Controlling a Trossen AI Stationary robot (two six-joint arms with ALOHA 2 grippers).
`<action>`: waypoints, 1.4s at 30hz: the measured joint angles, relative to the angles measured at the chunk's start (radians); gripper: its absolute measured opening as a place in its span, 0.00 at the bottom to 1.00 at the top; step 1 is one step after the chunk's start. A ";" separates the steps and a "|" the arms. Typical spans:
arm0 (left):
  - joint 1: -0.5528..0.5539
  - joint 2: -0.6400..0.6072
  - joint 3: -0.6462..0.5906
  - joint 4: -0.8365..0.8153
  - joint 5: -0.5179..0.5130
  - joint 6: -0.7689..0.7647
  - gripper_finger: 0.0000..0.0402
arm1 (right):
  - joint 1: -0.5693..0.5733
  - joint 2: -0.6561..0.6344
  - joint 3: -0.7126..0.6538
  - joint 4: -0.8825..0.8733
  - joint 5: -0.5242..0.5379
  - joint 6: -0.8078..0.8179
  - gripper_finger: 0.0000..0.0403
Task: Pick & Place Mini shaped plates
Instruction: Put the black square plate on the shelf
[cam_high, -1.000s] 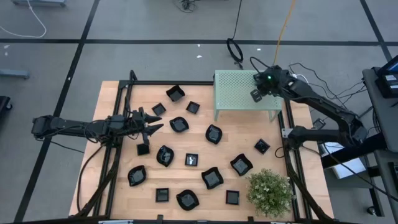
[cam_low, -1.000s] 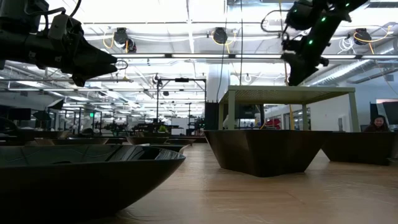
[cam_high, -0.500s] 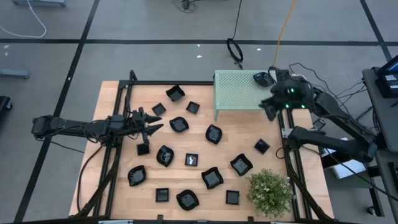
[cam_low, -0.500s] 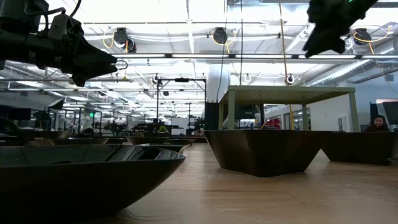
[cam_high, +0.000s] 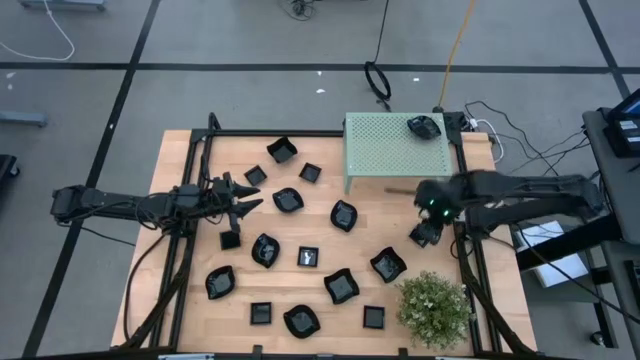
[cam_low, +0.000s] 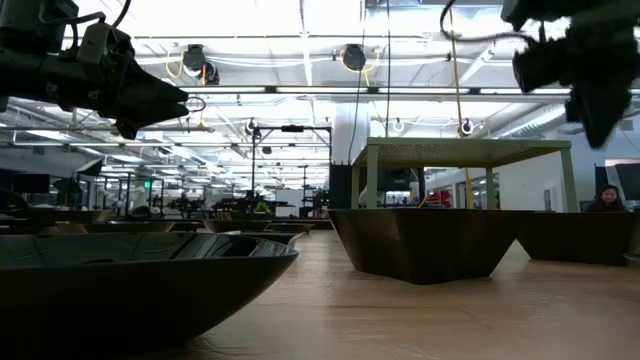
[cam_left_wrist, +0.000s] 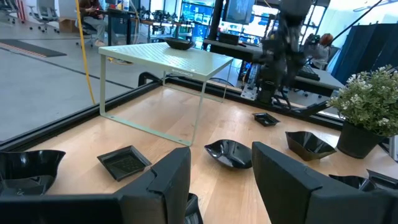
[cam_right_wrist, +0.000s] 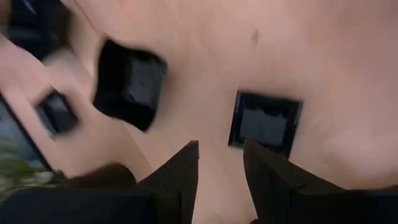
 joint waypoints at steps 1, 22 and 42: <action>0.000 0.000 0.000 0.000 0.000 0.000 0.44 | 0.026 0.024 -0.017 0.013 0.000 0.017 0.28; 0.000 0.000 0.000 0.000 0.000 0.000 0.44 | 0.247 0.318 -0.098 0.258 0.316 0.099 0.49; 0.000 0.000 0.000 0.000 0.000 0.000 0.44 | 0.262 0.417 -0.181 0.285 0.315 0.227 0.31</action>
